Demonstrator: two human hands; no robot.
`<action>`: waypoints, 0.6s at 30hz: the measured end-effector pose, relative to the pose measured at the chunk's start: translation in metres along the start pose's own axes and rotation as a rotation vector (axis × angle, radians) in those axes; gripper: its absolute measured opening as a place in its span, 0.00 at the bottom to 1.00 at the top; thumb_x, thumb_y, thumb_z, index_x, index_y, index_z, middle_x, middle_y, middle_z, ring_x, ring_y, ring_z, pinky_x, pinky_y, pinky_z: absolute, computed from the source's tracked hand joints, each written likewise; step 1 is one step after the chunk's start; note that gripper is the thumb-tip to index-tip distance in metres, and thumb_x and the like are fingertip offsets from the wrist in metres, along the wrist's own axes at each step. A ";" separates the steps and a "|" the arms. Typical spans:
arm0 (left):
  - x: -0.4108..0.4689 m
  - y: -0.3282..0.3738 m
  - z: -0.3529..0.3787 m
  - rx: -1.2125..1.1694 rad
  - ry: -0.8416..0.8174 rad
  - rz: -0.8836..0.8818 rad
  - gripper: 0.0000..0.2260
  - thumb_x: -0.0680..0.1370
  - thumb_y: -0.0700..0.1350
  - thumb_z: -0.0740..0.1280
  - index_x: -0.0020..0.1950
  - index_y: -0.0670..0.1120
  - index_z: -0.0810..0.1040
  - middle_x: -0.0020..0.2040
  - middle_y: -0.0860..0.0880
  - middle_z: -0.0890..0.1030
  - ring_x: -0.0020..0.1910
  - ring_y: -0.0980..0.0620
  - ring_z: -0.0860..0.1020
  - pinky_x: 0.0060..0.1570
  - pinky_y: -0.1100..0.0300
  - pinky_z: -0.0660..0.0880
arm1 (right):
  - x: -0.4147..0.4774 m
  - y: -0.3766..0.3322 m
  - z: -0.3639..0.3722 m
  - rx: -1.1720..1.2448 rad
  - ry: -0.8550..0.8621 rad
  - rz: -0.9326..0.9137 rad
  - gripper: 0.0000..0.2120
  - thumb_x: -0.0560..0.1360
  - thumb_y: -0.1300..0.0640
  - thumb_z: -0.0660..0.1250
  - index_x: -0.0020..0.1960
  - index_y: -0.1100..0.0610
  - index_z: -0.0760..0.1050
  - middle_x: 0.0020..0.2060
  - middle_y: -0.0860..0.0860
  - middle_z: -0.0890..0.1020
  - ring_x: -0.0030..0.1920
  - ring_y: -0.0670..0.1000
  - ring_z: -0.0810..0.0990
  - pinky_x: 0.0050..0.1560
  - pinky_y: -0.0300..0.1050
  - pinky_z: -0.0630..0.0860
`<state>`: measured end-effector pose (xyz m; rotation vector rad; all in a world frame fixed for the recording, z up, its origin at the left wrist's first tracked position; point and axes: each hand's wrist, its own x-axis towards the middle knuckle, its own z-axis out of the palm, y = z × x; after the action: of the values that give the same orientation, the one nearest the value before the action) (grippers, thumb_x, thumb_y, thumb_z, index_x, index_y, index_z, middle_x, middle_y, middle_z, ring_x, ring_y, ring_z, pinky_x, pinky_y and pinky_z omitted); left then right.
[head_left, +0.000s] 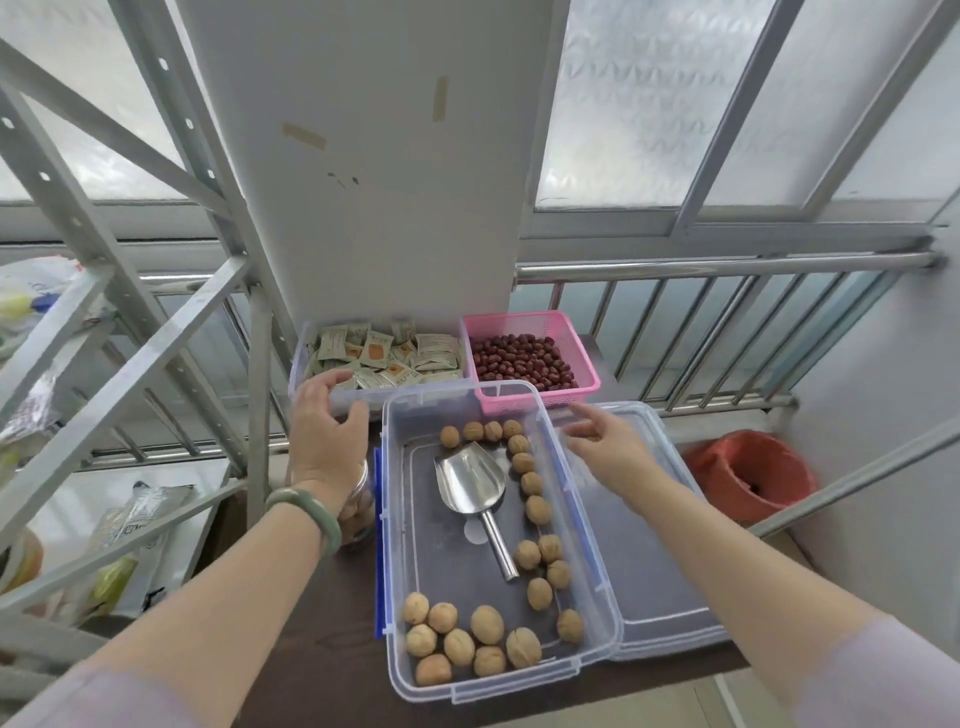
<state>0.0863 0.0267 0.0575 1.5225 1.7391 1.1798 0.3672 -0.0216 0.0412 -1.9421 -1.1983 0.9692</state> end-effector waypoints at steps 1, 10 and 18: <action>-0.004 0.005 0.010 -0.006 -0.046 0.017 0.16 0.75 0.37 0.62 0.62 0.46 0.73 0.60 0.49 0.72 0.62 0.49 0.71 0.63 0.54 0.69 | 0.001 0.005 -0.010 -0.001 0.023 -0.005 0.23 0.75 0.64 0.63 0.70 0.54 0.68 0.52 0.52 0.80 0.53 0.53 0.79 0.56 0.47 0.75; -0.057 0.060 0.123 -0.027 -0.376 -0.060 0.19 0.74 0.39 0.64 0.65 0.45 0.69 0.58 0.50 0.72 0.55 0.55 0.71 0.58 0.59 0.68 | 0.007 0.075 -0.115 0.054 0.091 0.070 0.25 0.76 0.69 0.62 0.71 0.59 0.65 0.60 0.59 0.78 0.54 0.51 0.76 0.58 0.44 0.72; -0.119 0.083 0.226 0.154 -0.602 -0.209 0.27 0.66 0.49 0.63 0.66 0.47 0.70 0.66 0.42 0.72 0.66 0.44 0.70 0.64 0.47 0.70 | 0.016 0.164 -0.176 0.035 -0.017 0.262 0.23 0.76 0.67 0.62 0.70 0.58 0.67 0.63 0.58 0.77 0.52 0.50 0.75 0.46 0.40 0.71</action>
<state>0.3431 -0.0315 0.0055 1.5302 1.5394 0.4228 0.5928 -0.0926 -0.0066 -2.1018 -0.9440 1.1323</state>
